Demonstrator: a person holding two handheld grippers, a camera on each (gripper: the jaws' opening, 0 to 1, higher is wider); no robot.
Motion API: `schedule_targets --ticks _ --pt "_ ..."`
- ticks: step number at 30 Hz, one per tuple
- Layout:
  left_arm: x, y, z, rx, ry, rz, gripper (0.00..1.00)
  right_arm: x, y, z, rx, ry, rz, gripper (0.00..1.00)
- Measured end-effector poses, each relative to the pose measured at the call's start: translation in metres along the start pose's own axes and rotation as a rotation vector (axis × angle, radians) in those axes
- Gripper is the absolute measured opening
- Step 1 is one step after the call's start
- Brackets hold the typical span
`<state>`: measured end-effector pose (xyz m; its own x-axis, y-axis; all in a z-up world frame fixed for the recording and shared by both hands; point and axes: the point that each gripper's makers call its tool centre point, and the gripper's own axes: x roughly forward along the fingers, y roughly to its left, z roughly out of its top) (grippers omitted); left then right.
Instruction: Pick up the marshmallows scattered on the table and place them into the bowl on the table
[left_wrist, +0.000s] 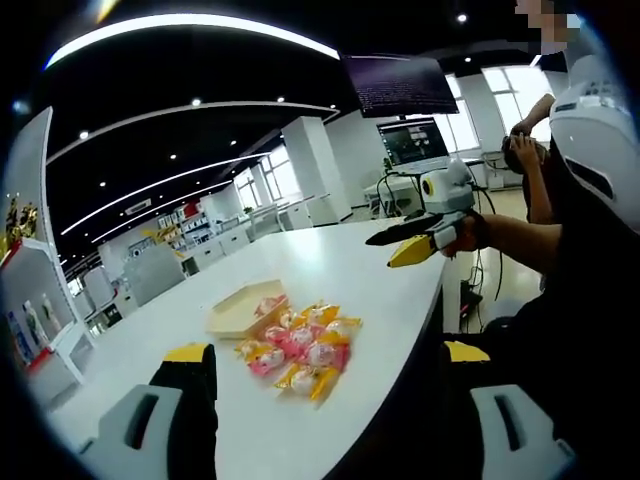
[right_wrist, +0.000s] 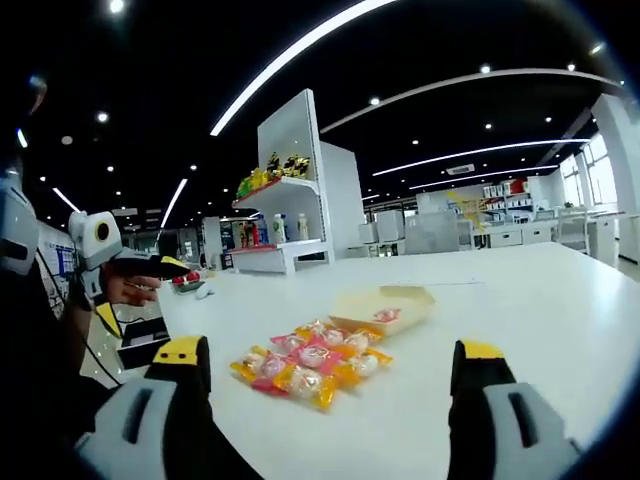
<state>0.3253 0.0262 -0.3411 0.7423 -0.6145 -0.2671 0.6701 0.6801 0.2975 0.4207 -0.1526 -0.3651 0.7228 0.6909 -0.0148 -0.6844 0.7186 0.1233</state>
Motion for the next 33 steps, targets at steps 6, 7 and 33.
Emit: schedule_targets --ticks 6,7,33 --pt "0.002 -0.003 -0.005 0.002 0.011 -0.013 0.90 -0.001 0.001 -0.005 -0.006 0.016 0.000 0.97" --pt "0.002 -0.003 -0.006 -0.001 0.015 -0.011 0.90 -0.001 0.002 -0.005 -0.007 0.017 0.002 0.97" --pt "0.012 0.022 -0.033 -0.053 0.051 0.019 0.89 0.000 0.021 -0.011 -0.046 0.061 0.044 0.97"
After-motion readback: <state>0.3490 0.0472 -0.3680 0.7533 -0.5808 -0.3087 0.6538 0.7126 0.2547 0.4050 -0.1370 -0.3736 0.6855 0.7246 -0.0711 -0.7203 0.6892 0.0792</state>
